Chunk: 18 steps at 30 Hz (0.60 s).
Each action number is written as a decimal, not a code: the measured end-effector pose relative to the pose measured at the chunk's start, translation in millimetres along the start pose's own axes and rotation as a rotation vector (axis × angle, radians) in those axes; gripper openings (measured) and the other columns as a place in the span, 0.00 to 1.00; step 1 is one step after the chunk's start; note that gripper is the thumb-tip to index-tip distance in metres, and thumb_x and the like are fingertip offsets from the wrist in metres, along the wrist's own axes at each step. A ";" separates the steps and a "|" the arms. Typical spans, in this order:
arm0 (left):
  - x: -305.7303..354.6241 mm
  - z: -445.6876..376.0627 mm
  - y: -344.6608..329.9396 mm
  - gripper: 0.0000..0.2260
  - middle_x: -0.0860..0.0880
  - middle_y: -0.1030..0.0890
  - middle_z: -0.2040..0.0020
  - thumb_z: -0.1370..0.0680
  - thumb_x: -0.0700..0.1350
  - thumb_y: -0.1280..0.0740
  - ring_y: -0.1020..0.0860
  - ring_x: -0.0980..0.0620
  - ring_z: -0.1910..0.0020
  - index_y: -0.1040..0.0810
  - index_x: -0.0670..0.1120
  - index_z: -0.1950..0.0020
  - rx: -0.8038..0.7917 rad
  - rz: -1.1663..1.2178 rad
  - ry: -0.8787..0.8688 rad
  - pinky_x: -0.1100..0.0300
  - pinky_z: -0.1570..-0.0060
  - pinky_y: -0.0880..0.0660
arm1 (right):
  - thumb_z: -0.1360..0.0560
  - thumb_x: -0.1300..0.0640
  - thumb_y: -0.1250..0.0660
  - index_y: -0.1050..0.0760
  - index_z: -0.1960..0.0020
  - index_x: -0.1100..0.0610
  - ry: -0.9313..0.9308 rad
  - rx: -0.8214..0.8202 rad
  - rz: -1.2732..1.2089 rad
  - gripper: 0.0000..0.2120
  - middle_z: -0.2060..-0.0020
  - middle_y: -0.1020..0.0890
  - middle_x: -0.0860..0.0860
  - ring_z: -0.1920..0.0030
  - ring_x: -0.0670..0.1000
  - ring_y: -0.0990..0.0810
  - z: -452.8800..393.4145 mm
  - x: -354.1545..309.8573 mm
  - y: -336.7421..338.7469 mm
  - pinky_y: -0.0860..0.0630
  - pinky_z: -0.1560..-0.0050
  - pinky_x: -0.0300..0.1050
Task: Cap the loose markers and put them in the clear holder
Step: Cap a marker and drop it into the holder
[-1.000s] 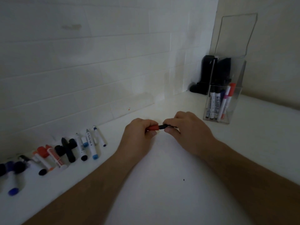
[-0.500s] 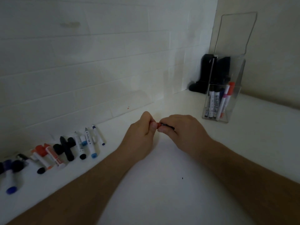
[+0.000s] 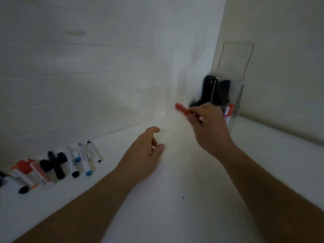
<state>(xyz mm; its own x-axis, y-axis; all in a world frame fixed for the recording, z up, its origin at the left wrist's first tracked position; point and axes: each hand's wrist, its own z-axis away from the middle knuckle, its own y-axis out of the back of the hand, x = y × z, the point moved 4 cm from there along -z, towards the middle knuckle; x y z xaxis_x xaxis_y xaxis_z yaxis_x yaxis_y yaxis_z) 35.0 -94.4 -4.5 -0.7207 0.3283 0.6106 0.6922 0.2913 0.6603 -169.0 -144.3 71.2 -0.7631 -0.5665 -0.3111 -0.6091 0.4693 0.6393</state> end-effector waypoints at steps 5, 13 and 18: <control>10.3 8.2 -10.5 0.10 0.59 0.26 0.47 0.20 0.55 0.38 0.28 0.59 0.48 0.27 0.60 0.38 -0.080 -0.243 -0.228 0.62 0.49 0.31 | 0.18 0.51 0.36 0.22 0.39 0.52 -0.281 0.297 -0.156 0.11 0.48 0.20 0.50 0.52 0.50 0.21 -33.1 43.7 78.9 0.24 0.50 0.46; 10.8 8.7 -16.2 0.08 0.59 0.24 0.52 0.21 0.57 0.40 0.28 0.58 0.52 0.23 0.59 0.48 -0.092 -0.298 -0.321 0.60 0.49 0.28 | 0.18 0.55 0.36 0.33 0.30 0.49 -0.260 0.050 0.059 0.17 0.50 0.21 0.49 0.60 0.49 0.18 -47.6 87.9 96.8 0.22 0.62 0.43; 11.2 9.5 -17.5 0.09 0.59 0.24 0.50 0.20 0.57 0.42 0.29 0.58 0.51 0.22 0.59 0.47 -0.118 -0.320 -0.325 0.61 0.48 0.29 | 0.16 0.56 0.42 0.38 0.29 0.48 -0.215 -0.243 0.289 0.16 0.57 0.20 0.53 0.64 0.49 0.20 -45.1 89.5 76.3 0.25 0.66 0.45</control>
<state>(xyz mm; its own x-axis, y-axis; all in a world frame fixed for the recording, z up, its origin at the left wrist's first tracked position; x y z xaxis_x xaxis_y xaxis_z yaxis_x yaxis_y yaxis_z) 15.2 -87.3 -13.4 -0.8347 0.5083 0.2121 0.4142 0.3256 0.8500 -274.1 -189.7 123.9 -0.9381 -0.2694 -0.2175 -0.3145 0.4002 0.8608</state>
